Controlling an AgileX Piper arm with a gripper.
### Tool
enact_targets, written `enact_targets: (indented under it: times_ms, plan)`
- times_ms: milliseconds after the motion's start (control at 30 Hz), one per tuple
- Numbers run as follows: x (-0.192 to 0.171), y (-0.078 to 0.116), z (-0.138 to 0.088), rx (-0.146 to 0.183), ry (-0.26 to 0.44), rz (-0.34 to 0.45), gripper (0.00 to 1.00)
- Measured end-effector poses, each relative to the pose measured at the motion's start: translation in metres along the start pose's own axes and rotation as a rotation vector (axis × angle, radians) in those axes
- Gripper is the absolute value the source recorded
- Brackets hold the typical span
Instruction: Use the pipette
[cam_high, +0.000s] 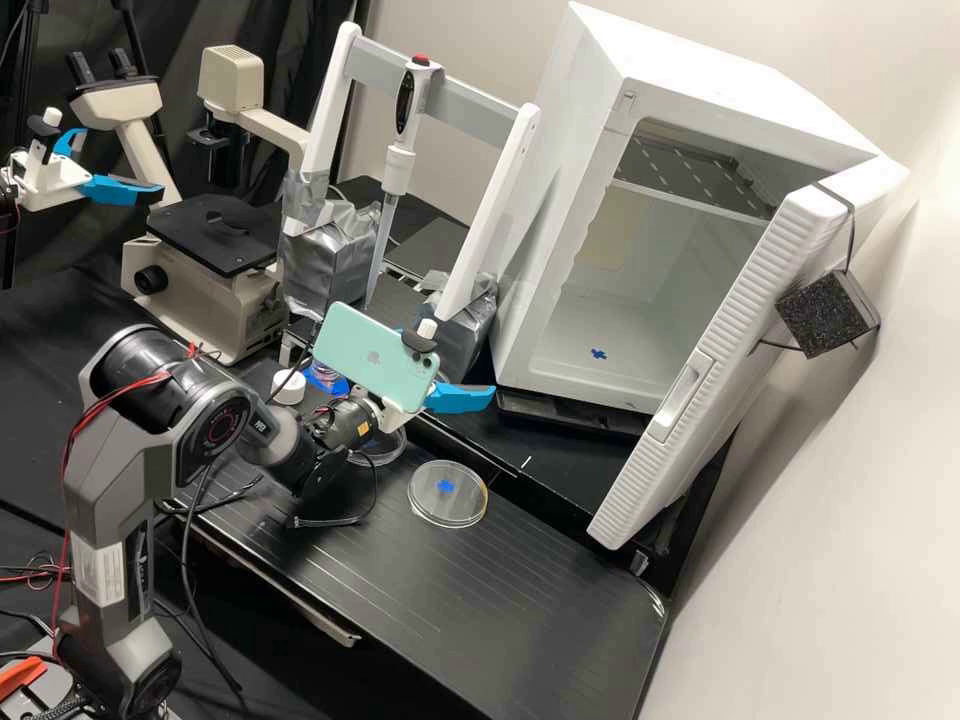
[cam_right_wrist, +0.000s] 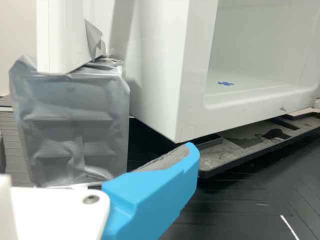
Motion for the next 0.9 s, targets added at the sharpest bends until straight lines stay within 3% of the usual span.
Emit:
enact_targets:
  times_ms: [367,500,733,900]
  plan:
    - [-0.006,0.000,0.000,-0.001,-0.001,-0.003,1.00]
    - [-0.022,0.009,-0.010,0.011,0.037,0.016,1.00]
    - [-0.051,0.027,-0.060,0.024,0.233,0.081,1.00]
    - [-0.060,0.039,-0.104,-0.006,0.365,0.114,1.00]
